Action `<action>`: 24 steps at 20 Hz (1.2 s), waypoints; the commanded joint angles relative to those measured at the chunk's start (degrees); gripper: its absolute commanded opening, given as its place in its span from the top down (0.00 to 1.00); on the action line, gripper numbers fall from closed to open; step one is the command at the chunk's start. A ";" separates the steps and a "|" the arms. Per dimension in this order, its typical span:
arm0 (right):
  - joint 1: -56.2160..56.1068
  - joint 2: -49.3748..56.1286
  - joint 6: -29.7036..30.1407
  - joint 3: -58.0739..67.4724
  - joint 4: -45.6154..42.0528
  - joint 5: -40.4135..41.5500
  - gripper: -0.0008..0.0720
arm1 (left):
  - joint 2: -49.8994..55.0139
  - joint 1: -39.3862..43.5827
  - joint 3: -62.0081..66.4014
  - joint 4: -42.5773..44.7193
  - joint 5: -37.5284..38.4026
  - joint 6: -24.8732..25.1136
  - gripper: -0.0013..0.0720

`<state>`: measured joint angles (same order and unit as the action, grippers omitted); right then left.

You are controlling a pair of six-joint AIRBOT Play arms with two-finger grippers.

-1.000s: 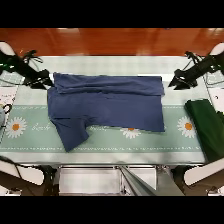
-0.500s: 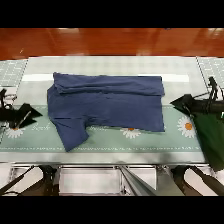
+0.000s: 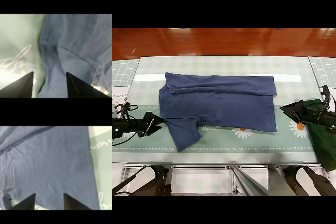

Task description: Fold the shirts.

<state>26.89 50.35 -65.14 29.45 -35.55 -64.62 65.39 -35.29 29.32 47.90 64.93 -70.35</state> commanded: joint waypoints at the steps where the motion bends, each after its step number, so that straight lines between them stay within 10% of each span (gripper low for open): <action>1: 0.07 -0.33 0.31 -0.31 0.59 0.13 0.43 | 2.64 3.80 -0.48 -1.62 -3.69 0.87 0.30; 7: 0.09 -0.33 -0.35 -0.28 1.60 2.36 0.43 | 5.62 10.40 -0.48 -1.86 -4.02 2.25 0.30; 9: 0.42 -0.33 -0.92 -0.02 1.40 3.72 0.43 | 5.57 12.15 -0.46 -1.88 -3.58 3.28 0.86; 10: 1.51 -0.33 -1.57 0.22 1.03 3.19 0.43 | 5.51 12.22 -0.35 -1.86 -3.54 3.32 0.96; 16: 11.15 -0.17 -14.08 -1.29 -27.04 -9.05 0.43 | 5.25 11.98 2.95 -1.84 -0.02 3.30 0.96; 24: 5.40 12.59 -6.62 -3.96 -15.80 -7.32 0.43 | 4.17 11.98 4.17 -1.88 1.38 3.04 0.96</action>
<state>33.80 57.84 -74.56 25.78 -55.44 -73.56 69.76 -23.31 33.23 46.09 65.65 -67.22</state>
